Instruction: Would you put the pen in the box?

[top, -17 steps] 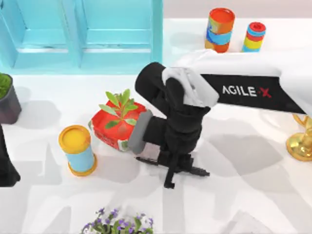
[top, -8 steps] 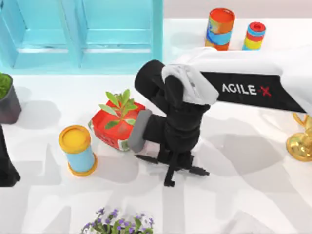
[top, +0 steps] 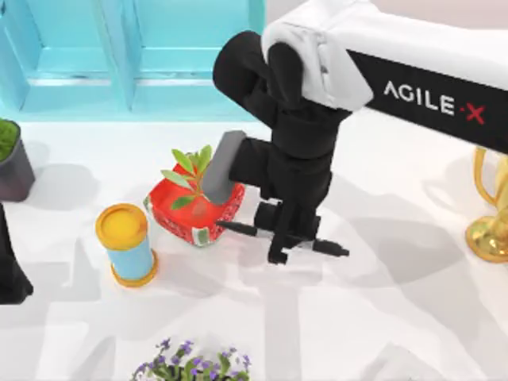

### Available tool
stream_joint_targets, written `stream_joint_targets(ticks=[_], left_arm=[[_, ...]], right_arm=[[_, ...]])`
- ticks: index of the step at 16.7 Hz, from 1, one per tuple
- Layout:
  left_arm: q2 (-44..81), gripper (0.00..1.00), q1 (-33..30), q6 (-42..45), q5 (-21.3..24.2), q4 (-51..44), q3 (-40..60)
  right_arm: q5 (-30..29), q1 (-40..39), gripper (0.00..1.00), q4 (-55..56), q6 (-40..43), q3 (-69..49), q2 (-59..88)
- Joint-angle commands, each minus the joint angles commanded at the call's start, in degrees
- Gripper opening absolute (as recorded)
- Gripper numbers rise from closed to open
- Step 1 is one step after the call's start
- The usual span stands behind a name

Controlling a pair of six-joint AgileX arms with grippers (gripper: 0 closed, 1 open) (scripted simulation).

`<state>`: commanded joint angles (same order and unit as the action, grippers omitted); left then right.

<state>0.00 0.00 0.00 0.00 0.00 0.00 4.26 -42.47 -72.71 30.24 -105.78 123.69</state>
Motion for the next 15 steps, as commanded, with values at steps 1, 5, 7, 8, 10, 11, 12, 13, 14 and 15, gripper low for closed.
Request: stream_joint_targets(ticks=[1, 5, 7, 8, 10, 11, 12, 13, 14, 15], left_arm=[[0.0, 1.00, 0.0, 0.0, 0.0, 0.0, 0.0], [0.0, 1.00, 0.0, 0.0, 0.0, 0.0, 0.0], [0.0, 1.00, 0.0, 0.0, 0.0, 0.0, 0.0], [0.0, 1.00, 0.0, 0.0, 0.0, 0.0, 0.0], [0.0, 1.00, 0.0, 0.0, 0.0, 0.0, 0.0], [0.0, 1.00, 0.0, 0.0, 0.0, 0.0, 0.0], [0.0, 1.00, 0.0, 0.0, 0.0, 0.0, 0.0], [0.0, 1.00, 0.0, 0.0, 0.0, 0.0, 0.0], [0.0, 1.00, 0.0, 0.0, 0.0, 0.0, 0.0], [0.0, 1.00, 0.0, 0.0, 0.0, 0.0, 0.0]], right_arm=[[-0.1, 0.0, 0.00, -1.3, 0.0, -1.1, -0.4], [-0.2, 0.0, 0.00, -2.2, 0.1, -1.8, -0.8], [-0.1, -0.1, 0.00, -2.0, 0.0, -1.7, -0.6], [-0.1, 0.0, 0.00, -1.6, -0.6, -2.1, -1.1], [0.0, 0.7, 0.00, 0.1, -3.5, -3.7, -3.2], [0.1, 1.6, 0.00, 1.3, -5.8, -4.7, -4.6], [0.1, 2.9, 0.00, 2.5, -8.6, -5.7, -6.0], [0.0, 4.5, 0.00, 3.5, -12.1, -6.6, -7.4], [-0.1, 6.7, 0.00, 4.4, -16.1, -7.3, -8.7], [-0.3, 9.3, 0.00, 5.0, -20.7, -7.7, -9.9]])
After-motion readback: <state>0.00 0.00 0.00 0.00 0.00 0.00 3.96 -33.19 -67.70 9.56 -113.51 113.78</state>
